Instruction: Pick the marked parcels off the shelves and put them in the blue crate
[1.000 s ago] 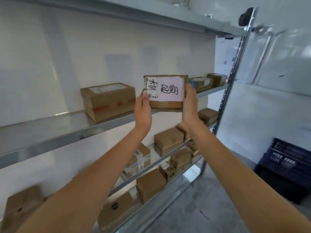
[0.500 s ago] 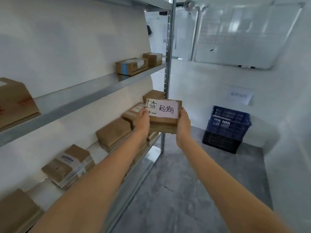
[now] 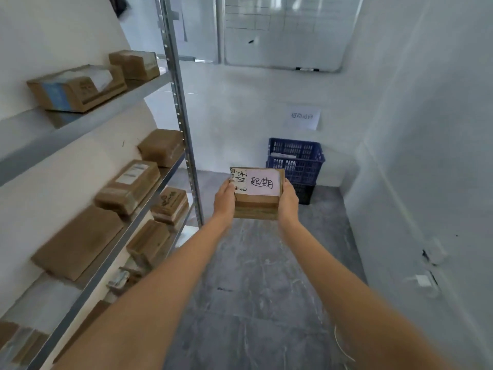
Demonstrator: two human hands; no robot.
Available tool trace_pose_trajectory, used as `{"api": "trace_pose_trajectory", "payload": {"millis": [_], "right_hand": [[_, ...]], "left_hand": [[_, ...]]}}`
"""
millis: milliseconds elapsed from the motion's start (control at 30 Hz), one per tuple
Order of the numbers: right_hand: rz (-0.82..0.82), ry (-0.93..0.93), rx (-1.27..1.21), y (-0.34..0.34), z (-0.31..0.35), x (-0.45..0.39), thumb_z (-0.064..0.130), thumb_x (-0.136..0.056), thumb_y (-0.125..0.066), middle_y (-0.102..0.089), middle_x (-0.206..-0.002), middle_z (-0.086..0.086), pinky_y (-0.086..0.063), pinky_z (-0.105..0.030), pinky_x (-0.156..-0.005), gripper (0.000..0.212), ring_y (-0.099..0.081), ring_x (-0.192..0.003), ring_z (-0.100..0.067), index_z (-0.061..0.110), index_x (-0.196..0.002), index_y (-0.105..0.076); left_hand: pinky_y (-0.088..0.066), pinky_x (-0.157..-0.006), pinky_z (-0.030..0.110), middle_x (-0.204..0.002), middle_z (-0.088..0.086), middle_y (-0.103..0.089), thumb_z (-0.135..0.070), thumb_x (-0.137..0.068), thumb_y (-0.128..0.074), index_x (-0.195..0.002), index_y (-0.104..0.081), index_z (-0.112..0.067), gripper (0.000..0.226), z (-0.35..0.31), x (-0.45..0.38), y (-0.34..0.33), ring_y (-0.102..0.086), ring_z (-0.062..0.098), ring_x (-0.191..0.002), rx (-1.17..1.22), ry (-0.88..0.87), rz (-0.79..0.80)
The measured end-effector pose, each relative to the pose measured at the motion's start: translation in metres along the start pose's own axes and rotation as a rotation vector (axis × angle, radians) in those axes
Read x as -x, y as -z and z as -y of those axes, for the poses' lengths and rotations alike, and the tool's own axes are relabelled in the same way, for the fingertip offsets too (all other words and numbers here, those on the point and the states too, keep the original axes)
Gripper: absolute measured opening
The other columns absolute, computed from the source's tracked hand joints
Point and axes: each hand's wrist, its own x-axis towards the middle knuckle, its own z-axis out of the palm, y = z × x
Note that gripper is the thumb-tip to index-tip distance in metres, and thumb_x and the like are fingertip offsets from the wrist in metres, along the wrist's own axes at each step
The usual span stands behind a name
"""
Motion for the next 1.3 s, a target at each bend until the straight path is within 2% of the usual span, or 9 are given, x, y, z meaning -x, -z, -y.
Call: {"api": "trace_pose_trajectory", "payload": {"millis": [67, 267, 400, 500, 633, 700, 967, 1133, 1300], "right_hand": [[-0.037, -0.009, 0.008, 0.012, 0.0, -0.021, 0.038, -0.097, -0.033, -0.071, -0.108, 0.0, -0.048, -0.049, -0.1, 0.038, -0.062, -0.108, -0.027, 0.029, -0.103, -0.069], [-0.116, -0.021, 0.032, 0.043, 0.0, -0.091, 0.042, -0.095, -0.037, -0.071, -0.104, 0.004, -0.048, -0.05, -0.1, 0.032, -0.064, -0.102, -0.023, 0.033, -0.096, -0.068], [-0.133, -0.03, 0.055, 0.058, 0.001, -0.144, 0.044, -0.094, -0.034, -0.07, -0.104, 0.005, -0.048, -0.05, -0.099, 0.033, -0.063, -0.102, -0.022, 0.036, -0.093, -0.066], [-0.132, -0.071, 0.047, 0.069, -0.001, -0.182, 0.046, -0.091, -0.033, -0.07, -0.114, 0.005, -0.046, -0.05, -0.102, 0.039, -0.062, -0.109, -0.021, 0.035, -0.111, -0.066], [-0.137, -0.126, 0.033, 0.073, -0.007, -0.231, 0.048, -0.089, -0.035, -0.063, -0.129, 0.005, -0.045, -0.049, -0.105, 0.051, -0.058, -0.118, -0.021, 0.032, -0.134, -0.055], [-0.137, -0.14, 0.032, 0.071, -0.008, -0.256, 0.046, -0.092, -0.034, -0.062, -0.131, 0.004, -0.043, -0.049, -0.106, 0.051, -0.057, -0.12, -0.022, 0.031, -0.137, -0.052], [-0.179, -0.136, 0.071, 0.052, -0.005, -0.364, 0.048, -0.092, -0.031, -0.062, -0.13, 0.002, -0.041, -0.051, -0.108, 0.052, -0.055, -0.121, -0.023, 0.032, -0.136, -0.053], [-0.189, -0.124, 0.071, 0.057, 0.001, -0.43, 0.042, -0.096, -0.034, -0.066, -0.122, 0.002, -0.046, -0.051, -0.104, 0.043, -0.06, -0.114, -0.023, 0.028, -0.127, -0.059], [-0.186, -0.128, 0.09, 0.067, 0.008, -0.5, 0.044, -0.094, -0.031, -0.07, -0.11, 0.005, -0.047, -0.05, -0.1, 0.036, -0.062, -0.106, -0.02, 0.035, -0.107, -0.065]], "left_hand": [[-0.043, -0.104, 0.034, -0.136, 0.006, -0.056, -0.02, -0.104, -0.03, -0.14, -0.05, -0.018, 0.041, 0.003, -0.017, -0.021, -0.052, 0.02, -0.12, -0.014, 0.002, 0.032], [-0.044, -0.07, 0.019, -0.126, 0.005, -0.06, -0.021, -0.104, -0.03, -0.133, -0.055, -0.018, 0.038, 0.014, -0.072, -0.083, -0.056, 0.01, -0.094, -0.031, 0.03, 0.089], [-0.047, -0.075, 0.024, -0.127, 0.008, -0.061, -0.021, -0.104, -0.03, -0.131, -0.057, -0.019, 0.039, 0.021, -0.113, -0.123, -0.056, 0.019, -0.104, -0.02, 0.064, 0.094], [-0.044, -0.082, 0.027, -0.128, 0.006, -0.061, -0.019, -0.103, -0.031, -0.13, -0.058, -0.022, 0.038, 0.024, -0.14, -0.147, -0.054, 0.018, -0.105, -0.023, 0.079, 0.085], [-0.042, -0.071, 0.021, -0.125, 0.002, -0.061, -0.019, -0.102, -0.032, -0.13, -0.058, -0.024, 0.039, 0.026, -0.18, -0.171, -0.055, 0.013, -0.098, -0.023, 0.096, 0.096], [-0.045, -0.079, 0.024, -0.127, 0.003, -0.061, -0.02, -0.102, -0.032, -0.133, -0.057, -0.024, 0.039, 0.028, -0.202, -0.181, -0.056, 0.017, -0.104, -0.022, 0.125, 0.091], [-0.045, -0.085, 0.028, -0.129, 0.004, -0.061, -0.022, -0.103, -0.032, -0.133, -0.057, -0.022, 0.039, 0.036, -0.313, -0.216, -0.056, 0.021, -0.111, -0.057, 0.152, 0.119], [-0.044, -0.072, 0.023, -0.129, 0.004, -0.06, -0.025, -0.104, -0.03, -0.134, -0.055, -0.022, 0.039, 0.036, -0.372, -0.252, -0.056, 0.02, -0.109, -0.074, 0.171, 0.172], [-0.037, -0.071, 0.022, -0.133, 0.001, -0.054, -0.028, -0.104, -0.029, -0.14, -0.048, -0.024, 0.041, 0.034, -0.434, -0.295, -0.05, 0.014, -0.105, -0.106, 0.172, 0.151]]}}
